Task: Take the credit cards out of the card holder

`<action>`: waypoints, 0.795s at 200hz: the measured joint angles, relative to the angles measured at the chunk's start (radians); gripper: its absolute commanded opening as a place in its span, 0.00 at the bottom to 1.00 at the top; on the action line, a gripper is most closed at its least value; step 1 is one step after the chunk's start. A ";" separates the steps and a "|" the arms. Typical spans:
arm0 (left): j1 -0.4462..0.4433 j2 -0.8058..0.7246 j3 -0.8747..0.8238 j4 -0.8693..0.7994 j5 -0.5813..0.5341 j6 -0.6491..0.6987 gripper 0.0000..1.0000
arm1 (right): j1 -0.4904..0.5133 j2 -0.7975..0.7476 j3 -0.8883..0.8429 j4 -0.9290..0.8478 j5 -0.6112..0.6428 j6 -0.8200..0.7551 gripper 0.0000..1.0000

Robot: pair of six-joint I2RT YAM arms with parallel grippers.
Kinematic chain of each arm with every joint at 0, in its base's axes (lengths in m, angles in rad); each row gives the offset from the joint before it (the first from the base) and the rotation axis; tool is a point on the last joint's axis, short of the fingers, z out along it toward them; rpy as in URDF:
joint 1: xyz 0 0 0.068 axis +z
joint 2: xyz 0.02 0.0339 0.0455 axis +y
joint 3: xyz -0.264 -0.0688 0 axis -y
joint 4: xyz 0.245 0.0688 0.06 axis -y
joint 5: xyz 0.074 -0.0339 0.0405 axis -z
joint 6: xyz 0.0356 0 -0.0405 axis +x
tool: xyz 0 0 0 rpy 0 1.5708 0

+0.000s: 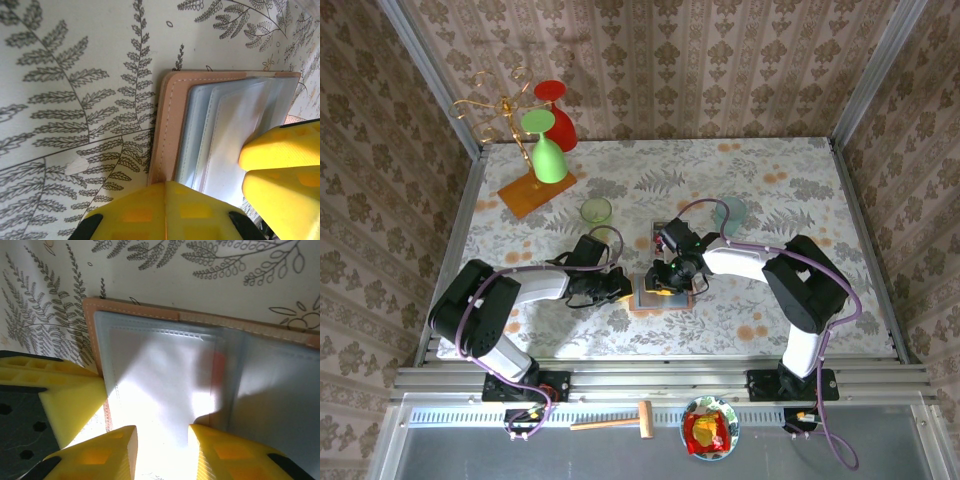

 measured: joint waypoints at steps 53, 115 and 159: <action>0.000 0.000 0.000 0.002 0.000 0.000 0.09 | 0.002 -0.002 0.000 -0.009 0.015 -0.004 0.35; 0.000 0.000 0.000 0.002 0.000 0.000 0.09 | -0.002 -0.014 -0.012 -0.004 0.018 -0.011 0.35; 0.000 -0.001 0.006 -0.013 -0.001 0.000 0.09 | -0.018 -0.038 -0.067 0.048 0.008 -0.001 0.35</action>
